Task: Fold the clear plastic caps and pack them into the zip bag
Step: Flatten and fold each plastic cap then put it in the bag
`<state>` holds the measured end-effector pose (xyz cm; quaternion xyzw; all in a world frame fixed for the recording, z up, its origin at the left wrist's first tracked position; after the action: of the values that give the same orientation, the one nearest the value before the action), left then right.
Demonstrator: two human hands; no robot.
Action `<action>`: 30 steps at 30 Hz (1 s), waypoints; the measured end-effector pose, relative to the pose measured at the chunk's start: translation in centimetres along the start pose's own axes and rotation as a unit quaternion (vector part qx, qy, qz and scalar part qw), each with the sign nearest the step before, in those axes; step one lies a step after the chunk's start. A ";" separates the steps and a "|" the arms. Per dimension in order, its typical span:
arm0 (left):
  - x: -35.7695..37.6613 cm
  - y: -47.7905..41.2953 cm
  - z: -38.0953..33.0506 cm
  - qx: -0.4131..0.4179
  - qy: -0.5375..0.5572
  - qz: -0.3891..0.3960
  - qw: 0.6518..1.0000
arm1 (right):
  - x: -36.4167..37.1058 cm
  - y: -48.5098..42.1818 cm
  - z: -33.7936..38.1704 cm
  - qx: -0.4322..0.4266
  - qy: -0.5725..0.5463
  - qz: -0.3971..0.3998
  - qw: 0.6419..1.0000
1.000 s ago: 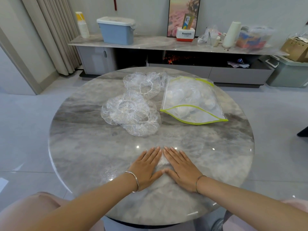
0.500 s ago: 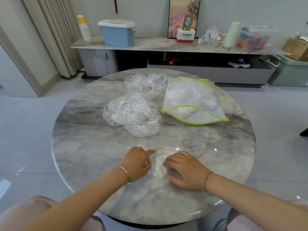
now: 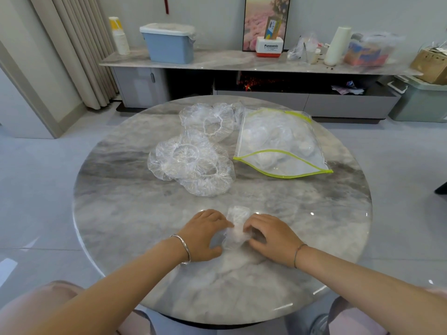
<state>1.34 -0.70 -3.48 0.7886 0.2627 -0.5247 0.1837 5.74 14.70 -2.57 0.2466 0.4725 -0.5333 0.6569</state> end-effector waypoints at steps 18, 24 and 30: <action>-0.6 -1.1 -3.6 0.103 -0.095 -0.134 0.981 | 1.1 -0.6 -3.6 0.274 -0.264 -0.056 0.923; 3.2 -0.3 -0.9 -0.022 -0.124 0.014 0.992 | -0.5 -0.8 -1.7 0.154 -0.057 -0.060 0.985; 4.1 -0.5 -1.3 -0.003 -0.085 0.041 0.996 | 2.0 0.9 0.0 0.017 0.141 0.081 0.987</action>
<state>3.25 1.33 -6.82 0.7507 0.2151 -0.5810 0.2293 6.52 14.07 -4.47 0.3679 0.5297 -0.4466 0.6202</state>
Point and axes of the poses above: each hand's wrist, its own y-axis away from the middle knuckle, its own x-axis out of the palm, z = x × y, the point moved 6 cm from there along -y, towards the middle knuckle, and after that the axes turned 2 degrees about y, right-handed, at the moved point
